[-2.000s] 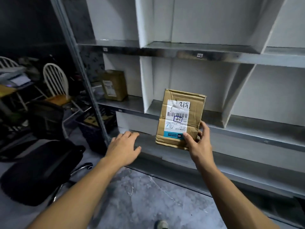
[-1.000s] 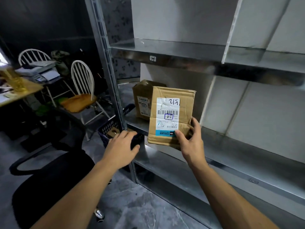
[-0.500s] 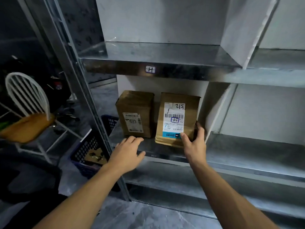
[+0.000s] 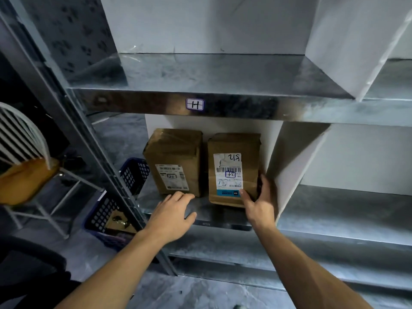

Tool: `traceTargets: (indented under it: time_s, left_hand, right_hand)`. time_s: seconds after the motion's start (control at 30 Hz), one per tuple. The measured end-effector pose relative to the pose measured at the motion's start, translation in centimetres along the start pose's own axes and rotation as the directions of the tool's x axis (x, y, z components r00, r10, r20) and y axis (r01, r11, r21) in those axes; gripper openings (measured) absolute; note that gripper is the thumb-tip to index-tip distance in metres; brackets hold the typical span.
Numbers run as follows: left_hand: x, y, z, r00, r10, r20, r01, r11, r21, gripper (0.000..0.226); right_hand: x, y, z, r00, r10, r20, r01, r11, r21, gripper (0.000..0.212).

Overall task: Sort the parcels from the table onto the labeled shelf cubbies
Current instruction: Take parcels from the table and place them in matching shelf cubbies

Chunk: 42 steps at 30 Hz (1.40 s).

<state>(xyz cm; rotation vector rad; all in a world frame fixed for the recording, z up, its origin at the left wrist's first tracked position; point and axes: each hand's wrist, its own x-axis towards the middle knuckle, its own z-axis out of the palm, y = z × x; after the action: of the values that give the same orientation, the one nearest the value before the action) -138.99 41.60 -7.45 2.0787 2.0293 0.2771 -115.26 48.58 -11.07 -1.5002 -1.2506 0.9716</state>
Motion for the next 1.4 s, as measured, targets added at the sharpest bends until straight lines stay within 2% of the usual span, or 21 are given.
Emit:
traceTargets:
  time_s: [0.27,0.4,0.53,0.63,0.77,0.87,1.03,1.23,1.4]
  left_hand:
    - [1.4,-0.1,1.3,0.999,-0.007,0.039,0.007,1.000,-0.012,0.054]
    - [1.7,-0.1,1.6,0.999,-0.006,0.039,0.007,1.000,-0.024,0.053]
    - [2.0,-0.1,1.5,0.998,-0.001,0.055,0.003,0.999,-0.041,0.053]
    - [2.4,0.1,1.1,0.999,0.009,0.045,-0.007,0.999,-0.038,0.052]
    - [2.3,0.3,0.7,0.998,0.024,0.049,-0.022,0.999,-0.042,0.052]
    - [1.7,0.4,0.8,0.998,0.035,0.050,-0.032,0.998,-0.057,0.052]
    - [0.6,0.6,1.5,0.995,0.080,0.066,-0.075,0.994,-0.084,0.053]
    - [-0.7,2.5,3.6,0.976,0.166,0.143,-0.150,0.982,-0.116,0.053]
    - [-1.6,6.4,5.5,0.941,0.284,0.186,-0.271,0.958,-0.092,0.053]
  right_hand:
    - [1.7,1.5,-0.5,0.997,0.022,0.078,-0.017,0.997,-0.072,0.069]
    - [1.6,2.3,-0.7,0.993,0.056,0.101,-0.042,0.991,-0.130,0.054]
    - [1.6,2.7,0.0,0.982,0.162,0.097,-0.149,0.981,-0.125,0.041]
    - [1.7,2.5,0.6,0.980,0.177,0.090,-0.168,0.981,-0.100,0.039]
    - [1.9,2.3,0.4,0.976,0.195,0.095,-0.178,0.971,-0.162,0.037]
    - [1.5,2.3,-0.2,0.977,0.183,0.106,-0.159,0.967,-0.199,0.044]
    - [-2.2,2.4,-1.9,0.991,0.075,0.109,-0.038,0.950,-0.309,0.071]
    - [-8.6,4.0,-4.6,0.983,-0.061,0.173,0.142,0.850,-0.507,0.052]
    - [-11.7,5.0,-8.3,0.986,-0.083,0.147,0.167,0.610,-0.775,0.049]
